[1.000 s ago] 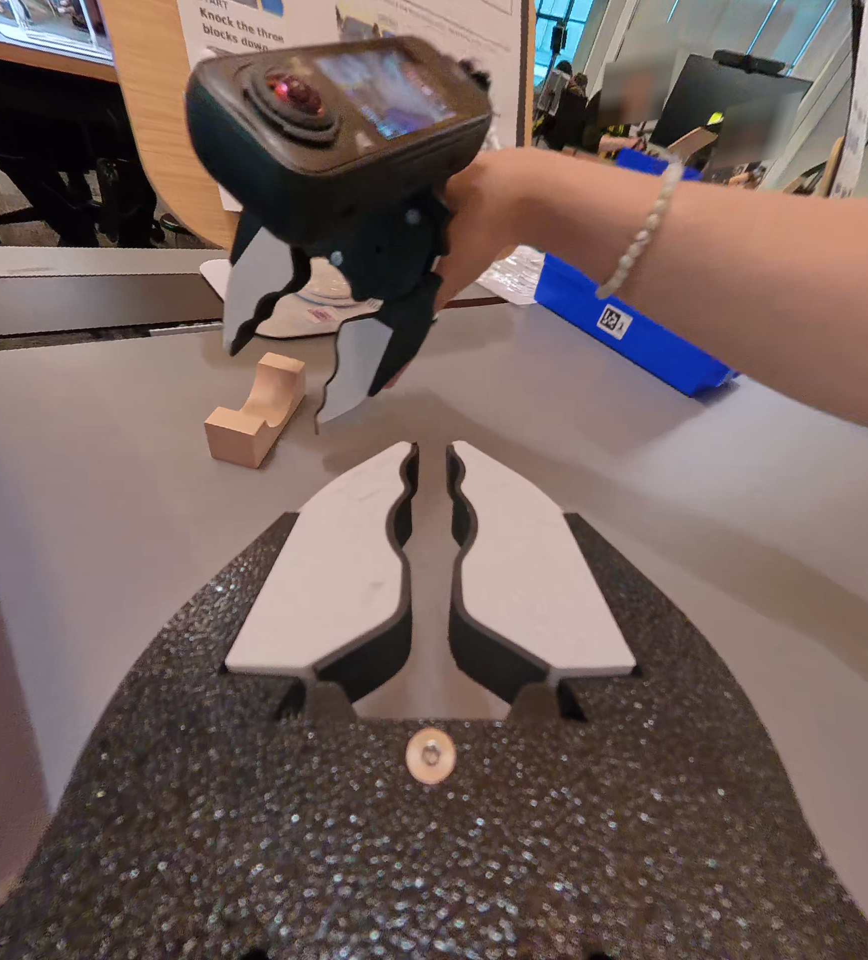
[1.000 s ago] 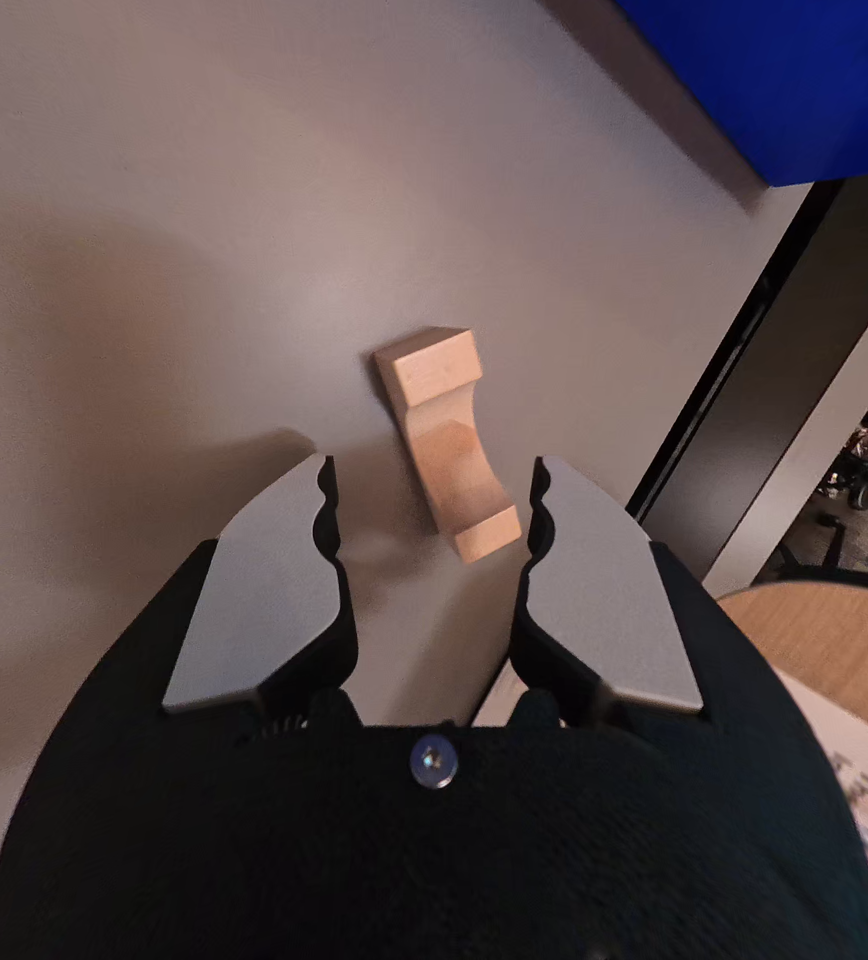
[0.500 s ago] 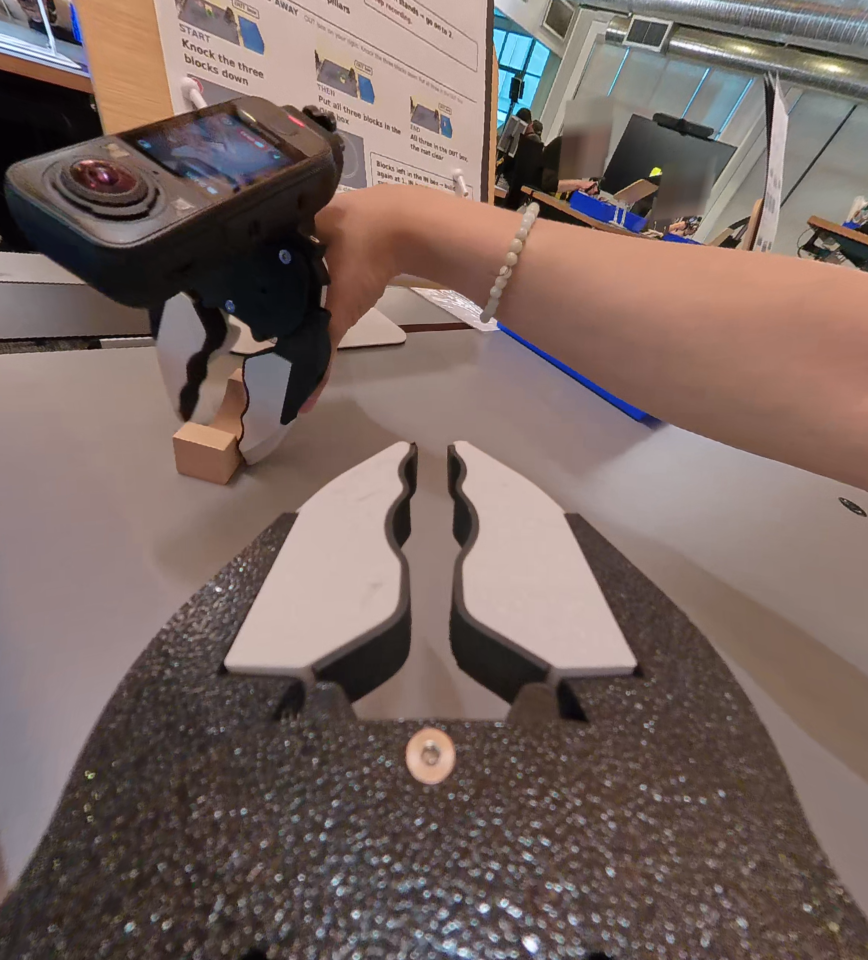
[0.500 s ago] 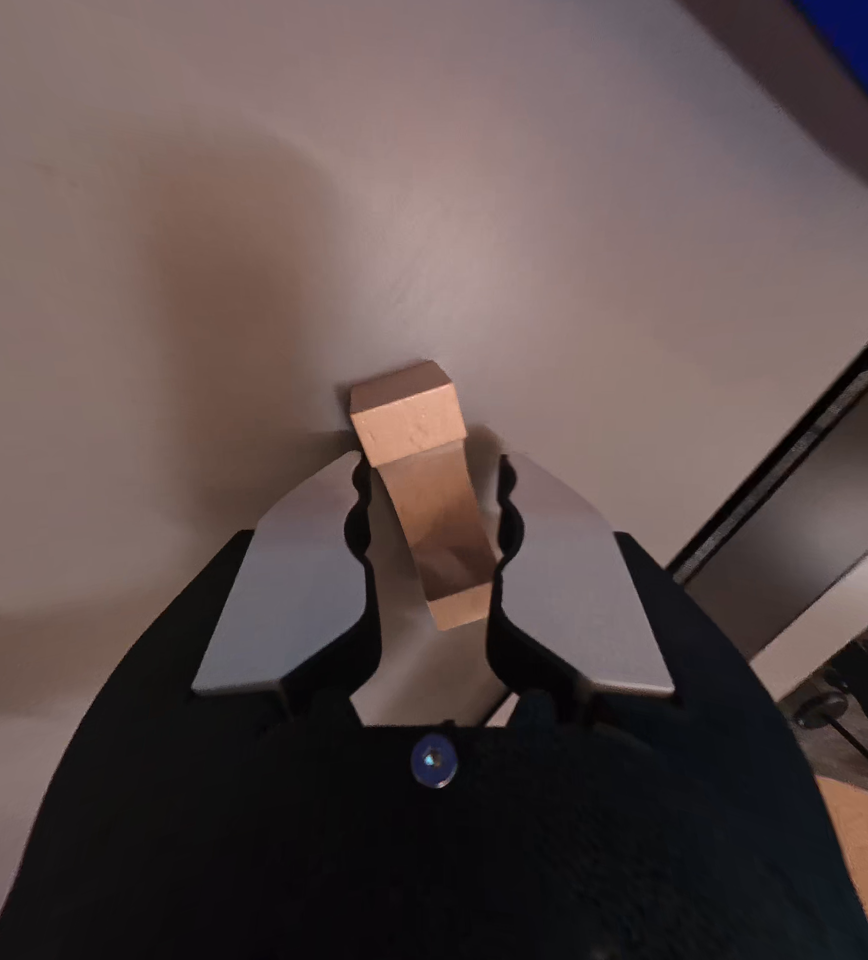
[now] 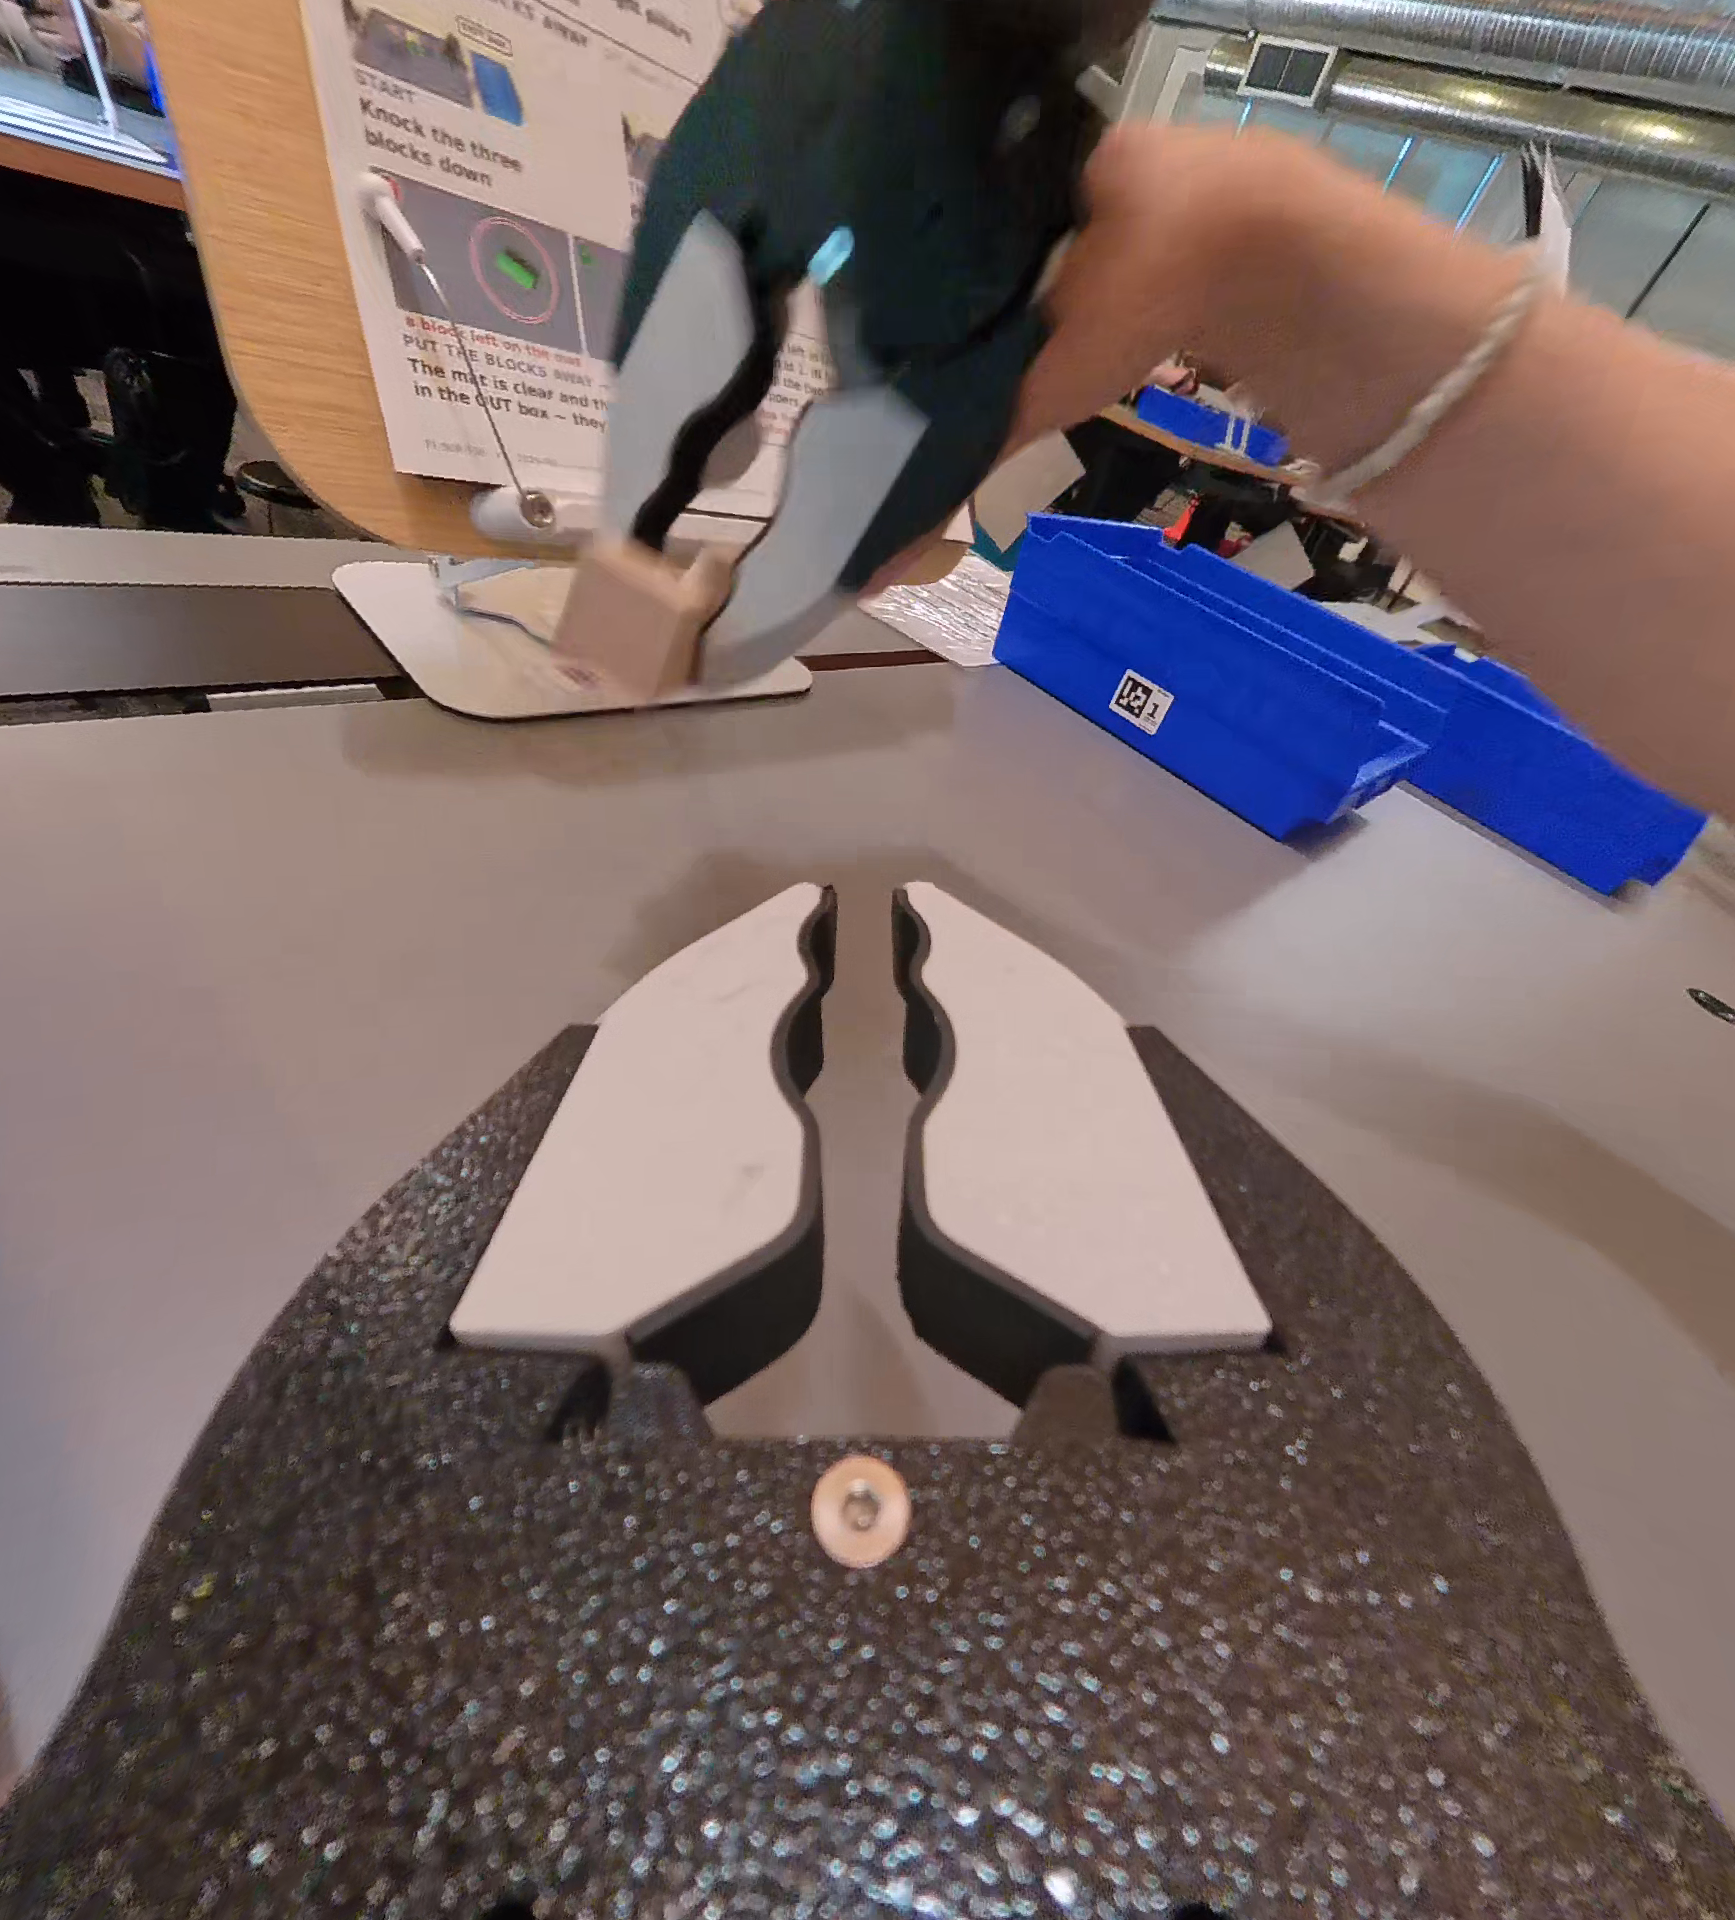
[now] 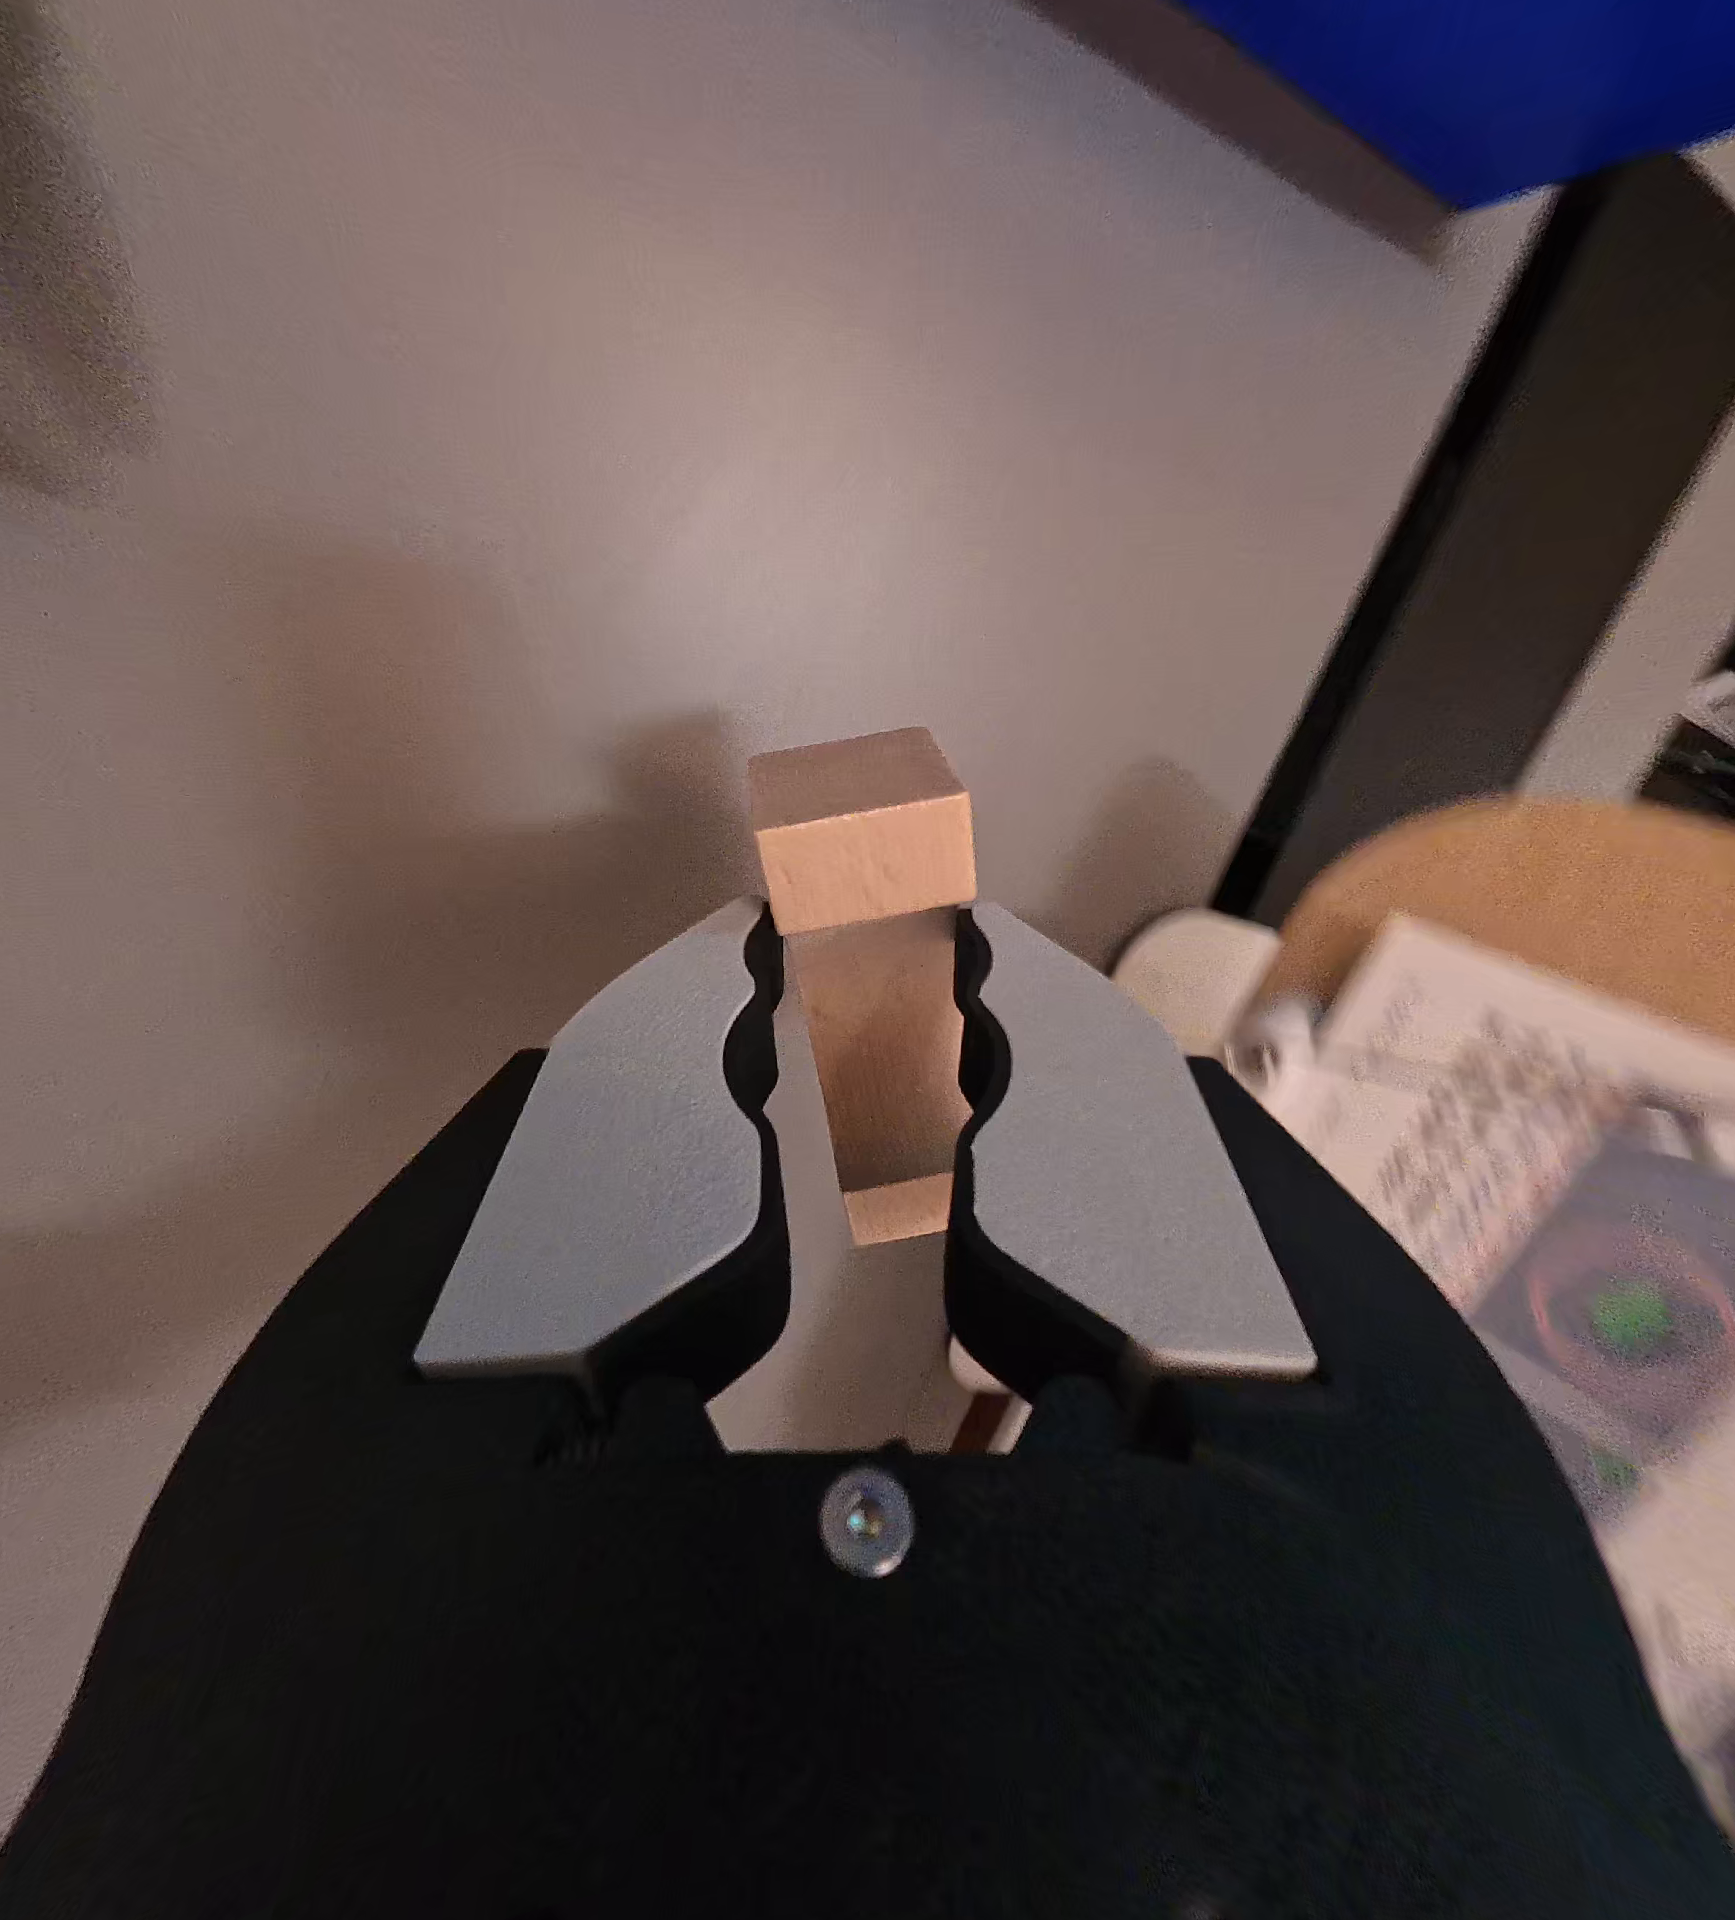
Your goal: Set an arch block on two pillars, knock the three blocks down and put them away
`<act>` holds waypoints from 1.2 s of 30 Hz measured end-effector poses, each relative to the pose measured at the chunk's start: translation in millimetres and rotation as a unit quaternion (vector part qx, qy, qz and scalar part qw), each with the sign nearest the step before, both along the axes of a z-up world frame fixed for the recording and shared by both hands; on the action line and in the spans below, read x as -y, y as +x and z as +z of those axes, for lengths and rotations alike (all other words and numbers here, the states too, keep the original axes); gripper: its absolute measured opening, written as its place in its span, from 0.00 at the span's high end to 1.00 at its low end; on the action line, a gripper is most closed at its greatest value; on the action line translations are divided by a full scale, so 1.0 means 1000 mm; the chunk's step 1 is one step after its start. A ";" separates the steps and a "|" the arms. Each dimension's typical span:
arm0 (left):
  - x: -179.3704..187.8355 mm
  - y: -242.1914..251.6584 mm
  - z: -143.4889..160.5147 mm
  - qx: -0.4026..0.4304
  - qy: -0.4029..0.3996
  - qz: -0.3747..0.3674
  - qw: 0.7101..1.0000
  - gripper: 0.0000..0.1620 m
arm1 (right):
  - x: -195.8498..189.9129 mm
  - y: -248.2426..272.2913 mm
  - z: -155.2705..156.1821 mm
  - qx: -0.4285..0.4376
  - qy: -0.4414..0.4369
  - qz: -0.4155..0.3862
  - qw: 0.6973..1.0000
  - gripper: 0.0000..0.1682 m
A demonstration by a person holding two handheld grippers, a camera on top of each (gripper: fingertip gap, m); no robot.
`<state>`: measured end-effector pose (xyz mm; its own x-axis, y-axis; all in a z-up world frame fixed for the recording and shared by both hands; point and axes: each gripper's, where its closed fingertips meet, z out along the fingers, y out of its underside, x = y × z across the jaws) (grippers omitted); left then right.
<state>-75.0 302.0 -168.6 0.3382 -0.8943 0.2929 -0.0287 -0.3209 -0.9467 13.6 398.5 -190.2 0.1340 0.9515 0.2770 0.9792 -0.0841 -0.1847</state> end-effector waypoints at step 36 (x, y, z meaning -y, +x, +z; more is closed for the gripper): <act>0.002 0.023 -0.047 -0.124 0.042 0.008 0.991 0.95 | 0.273 0.502 -0.051 -0.067 0.010 -0.727 0.684 0.81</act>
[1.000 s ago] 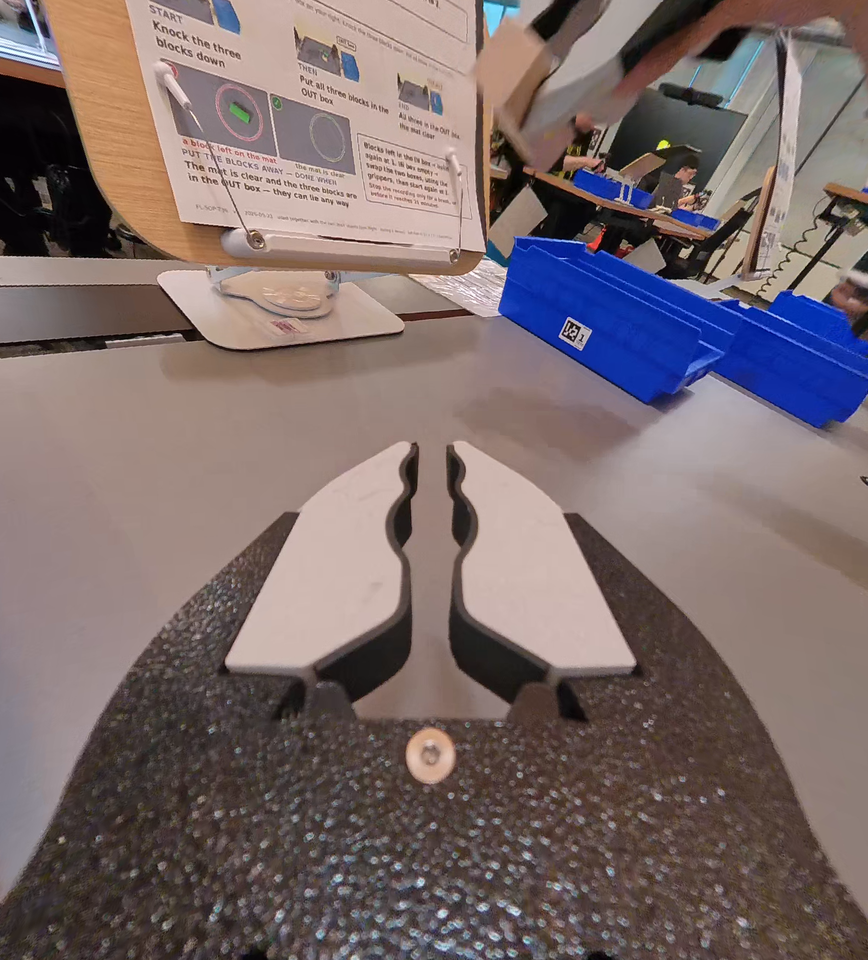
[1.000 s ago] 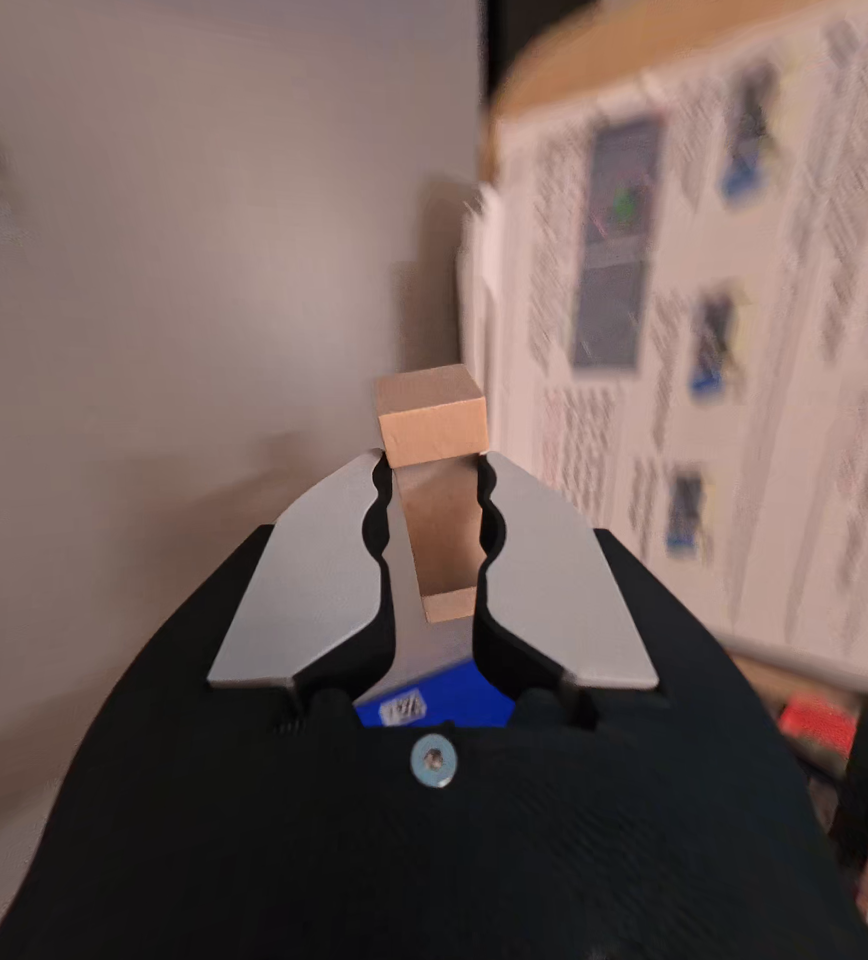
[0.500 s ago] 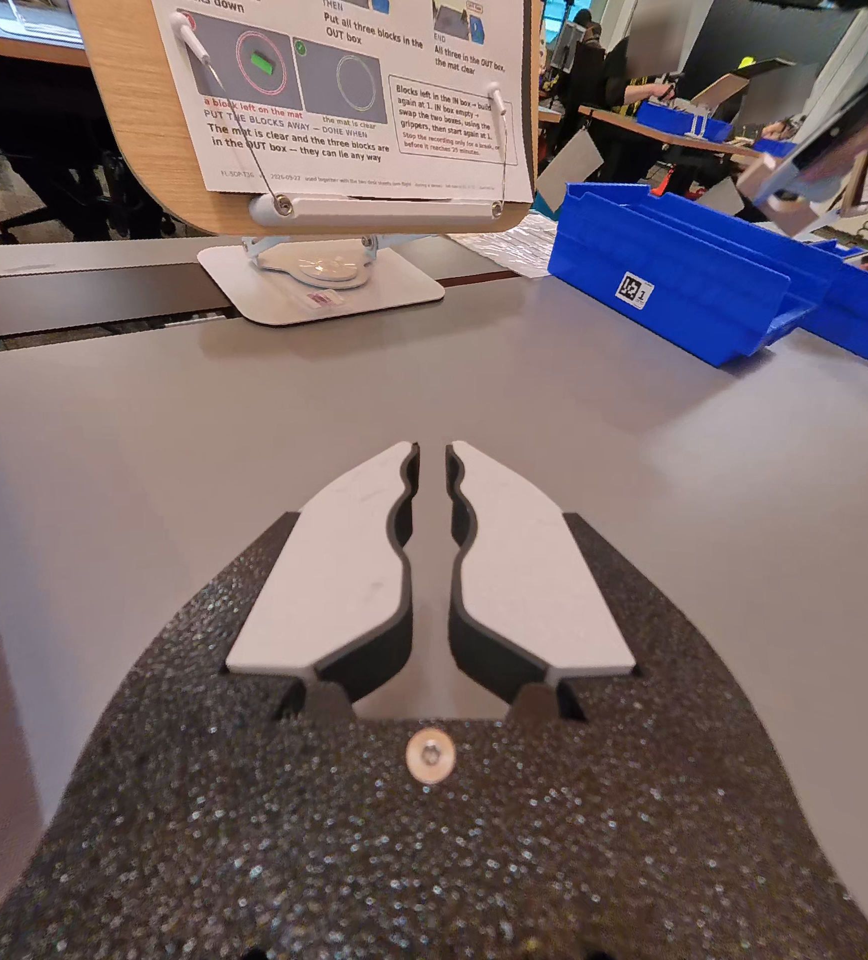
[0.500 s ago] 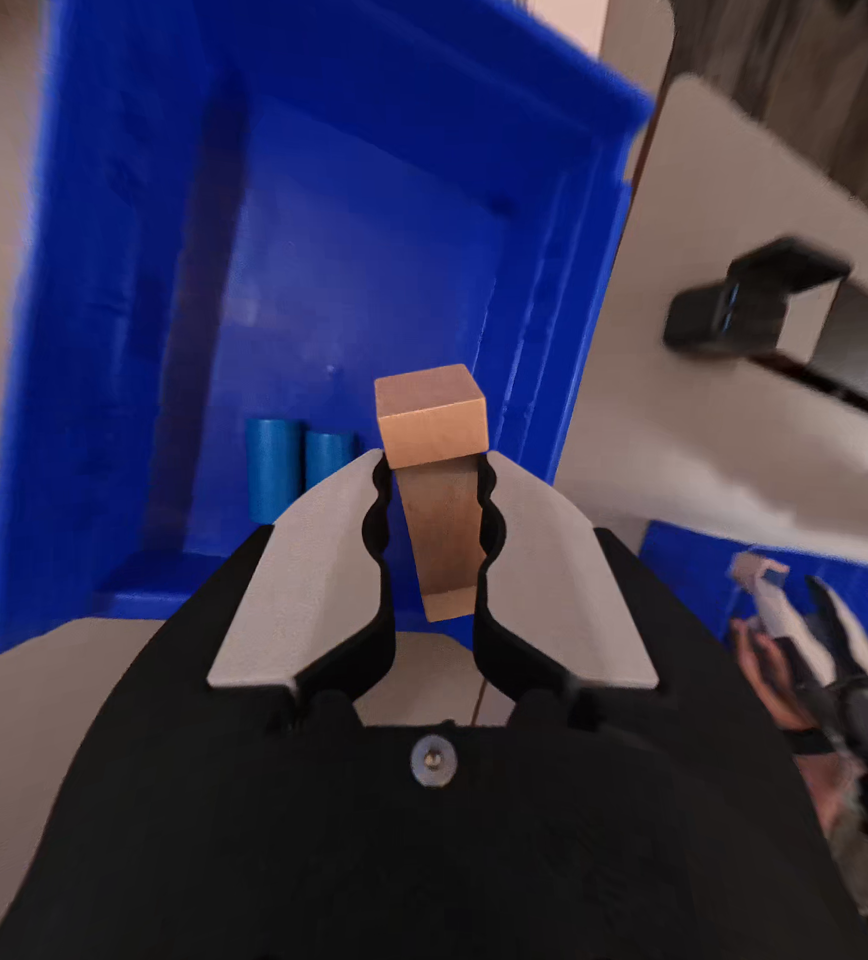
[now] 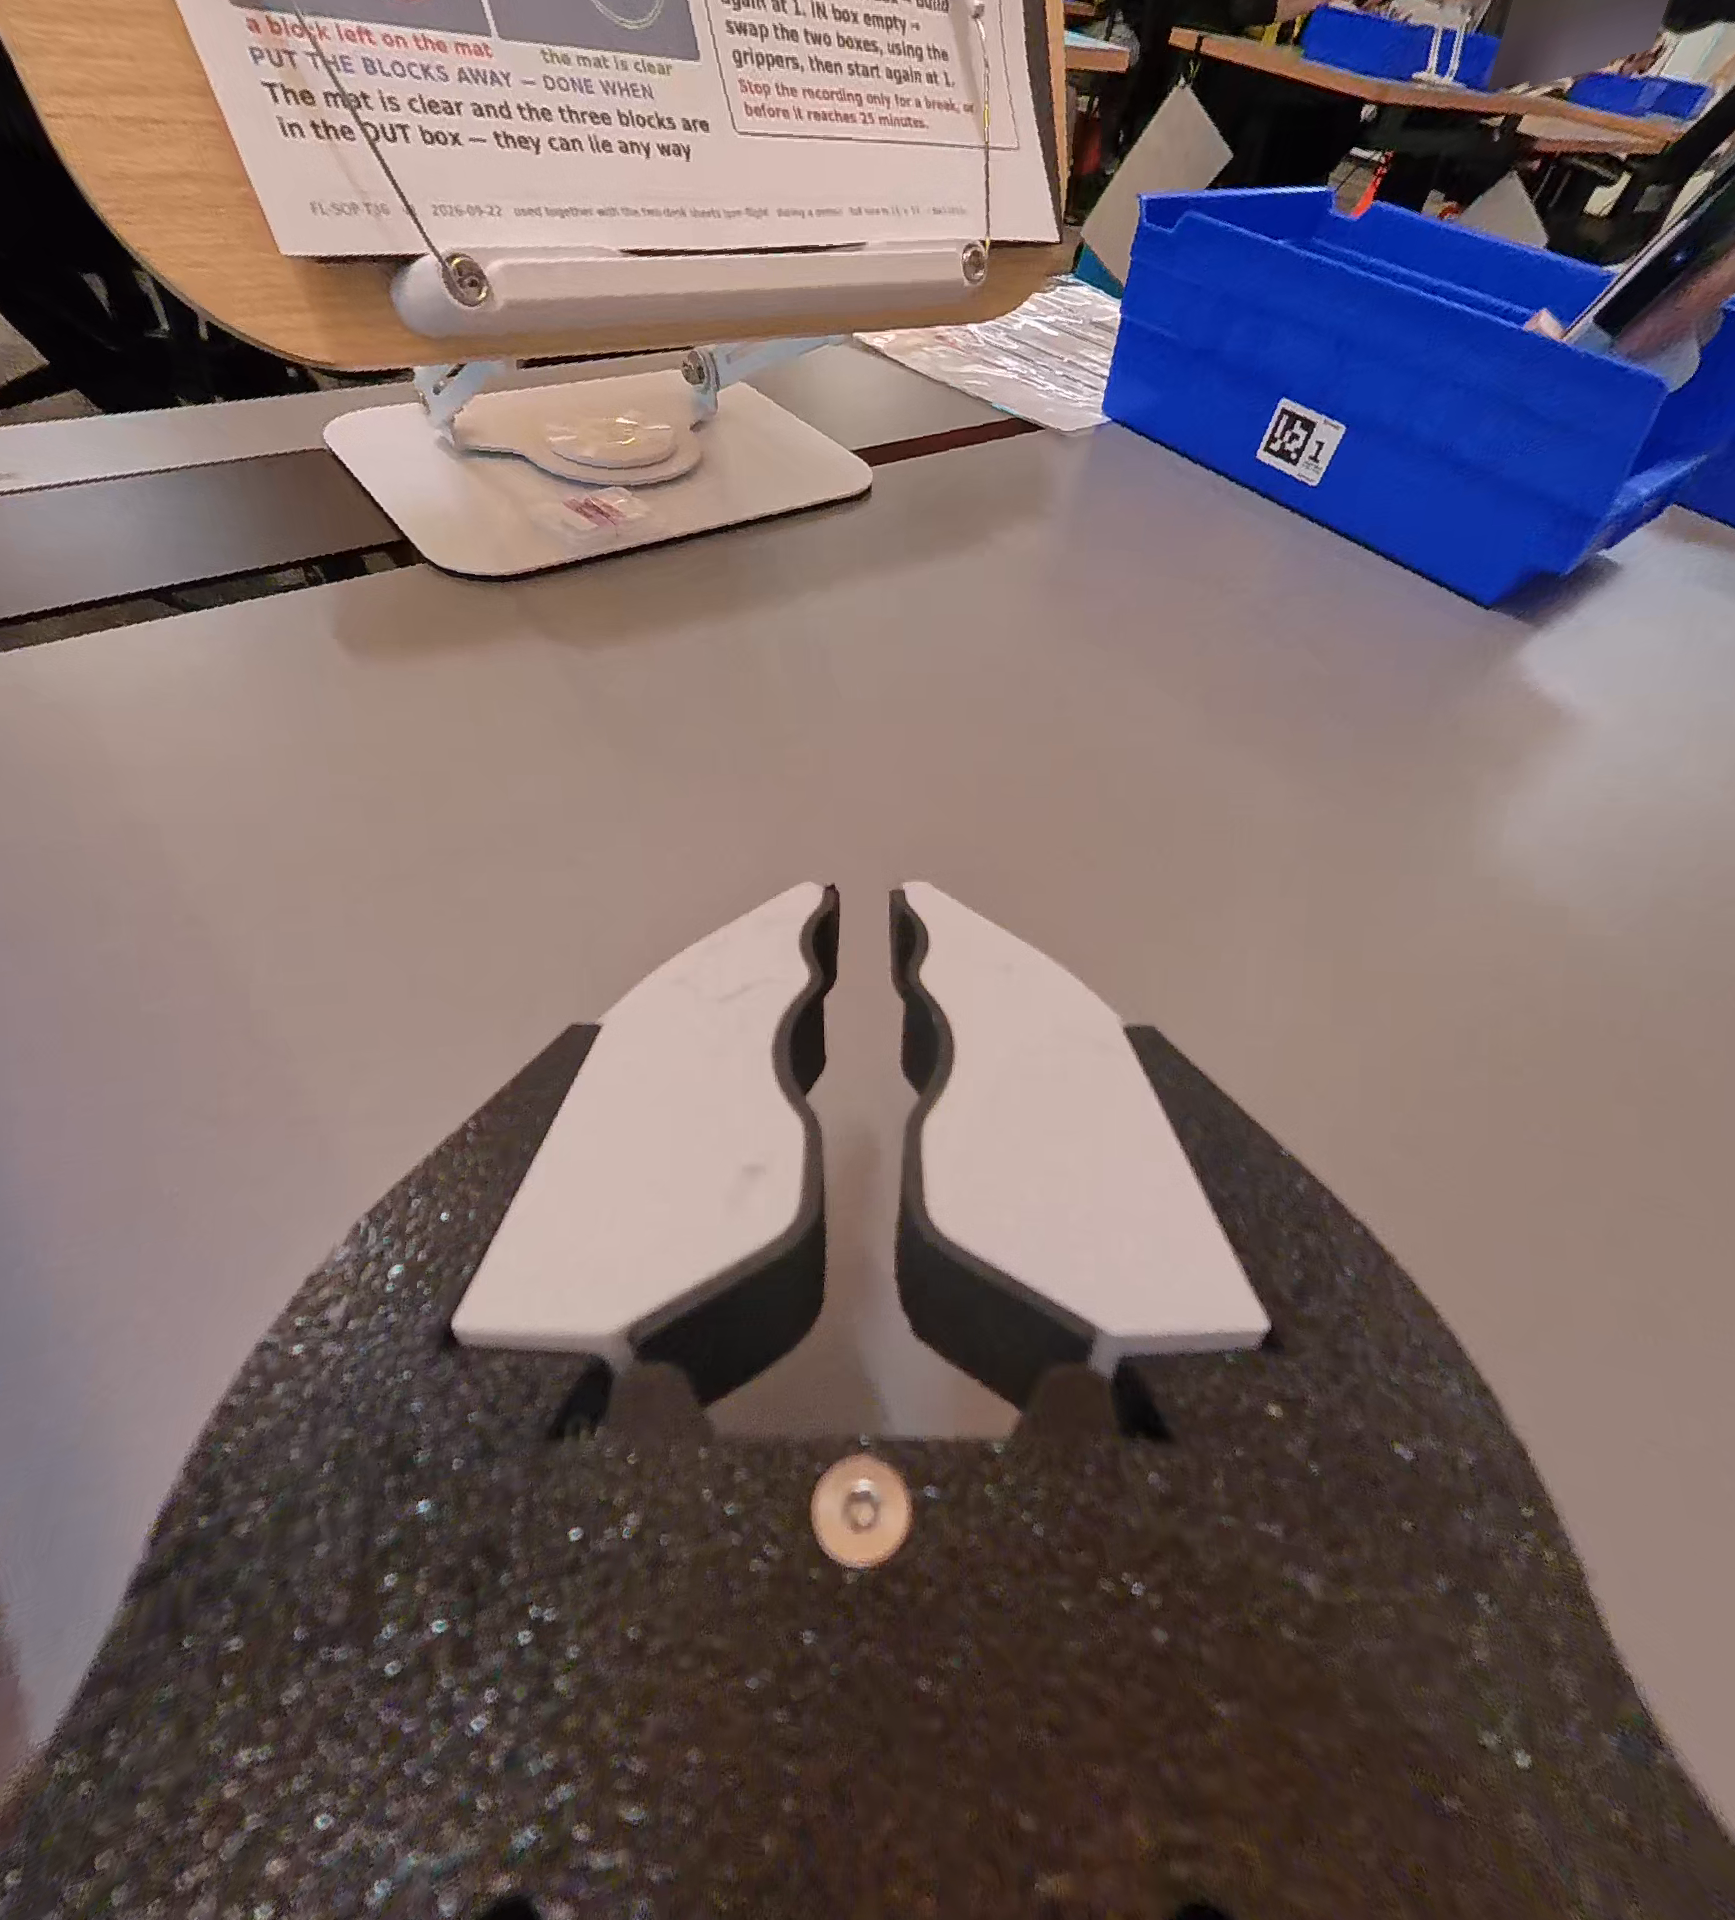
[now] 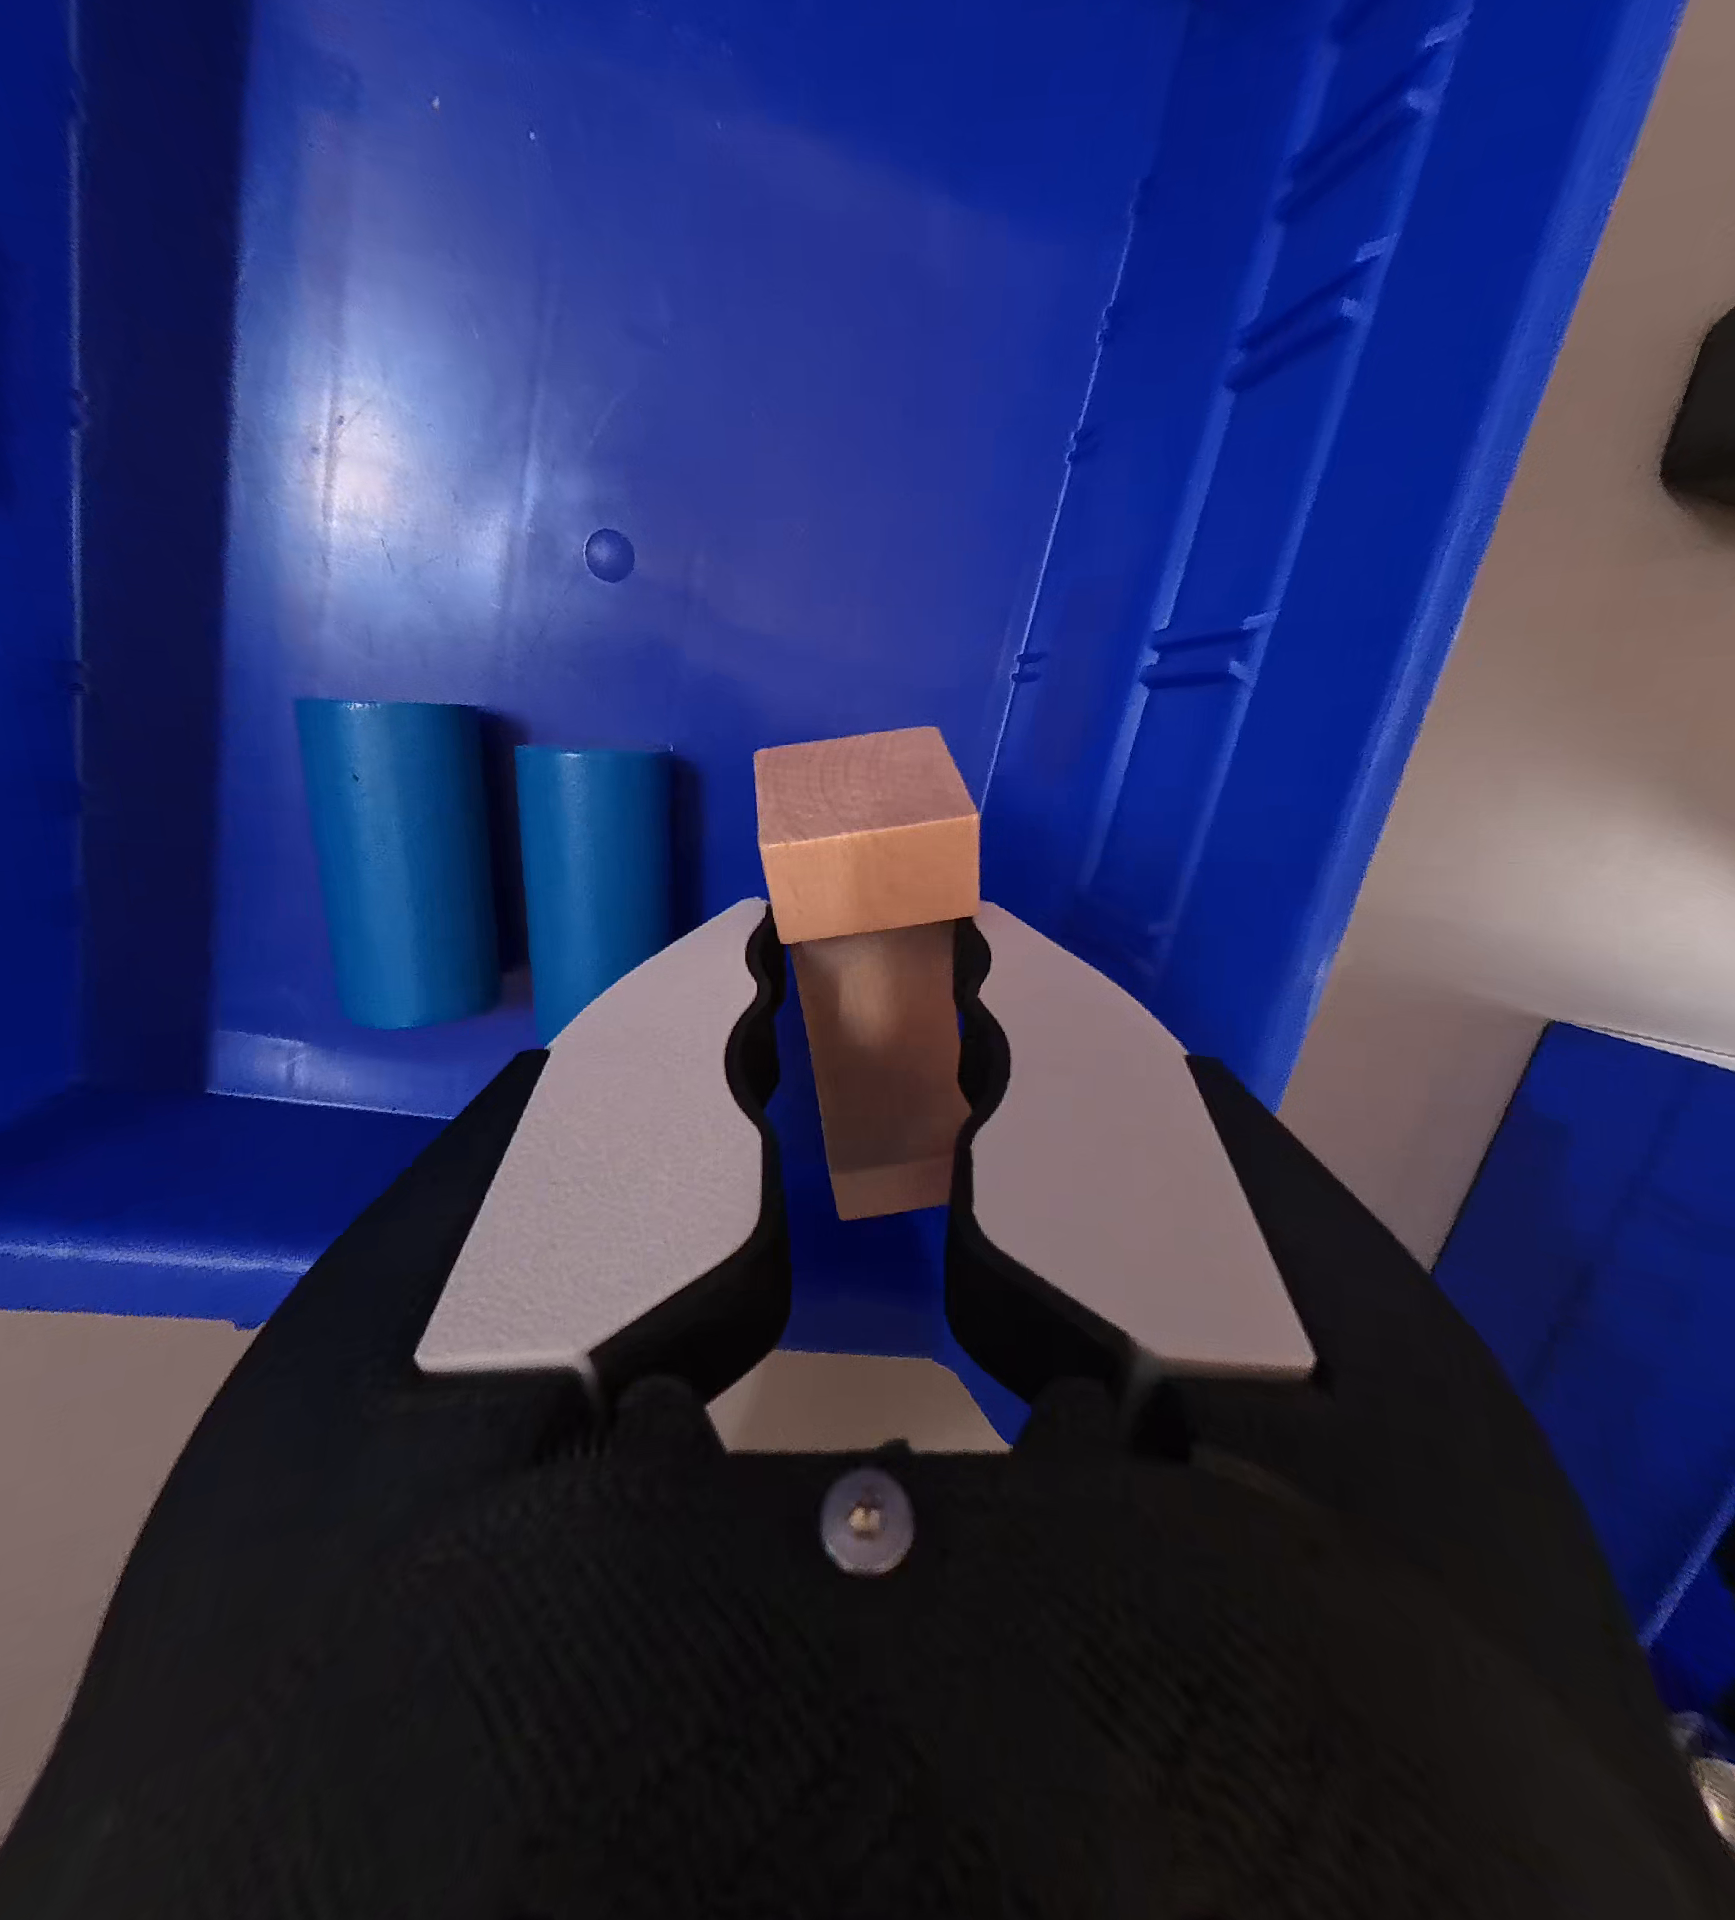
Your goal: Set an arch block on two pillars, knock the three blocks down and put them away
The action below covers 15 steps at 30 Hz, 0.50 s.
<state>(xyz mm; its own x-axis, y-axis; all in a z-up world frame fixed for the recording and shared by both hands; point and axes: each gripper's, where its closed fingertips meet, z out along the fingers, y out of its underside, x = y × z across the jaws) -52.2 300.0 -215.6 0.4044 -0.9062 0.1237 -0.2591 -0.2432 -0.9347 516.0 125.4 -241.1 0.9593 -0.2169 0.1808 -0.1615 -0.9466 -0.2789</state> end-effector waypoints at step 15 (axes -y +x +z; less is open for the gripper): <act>-0.001 -0.002 0.002 0.004 -0.002 0.001 1.000 0.95 | -0.018 -0.013 0.016 0.016 0.045 0.033 0.998 0.68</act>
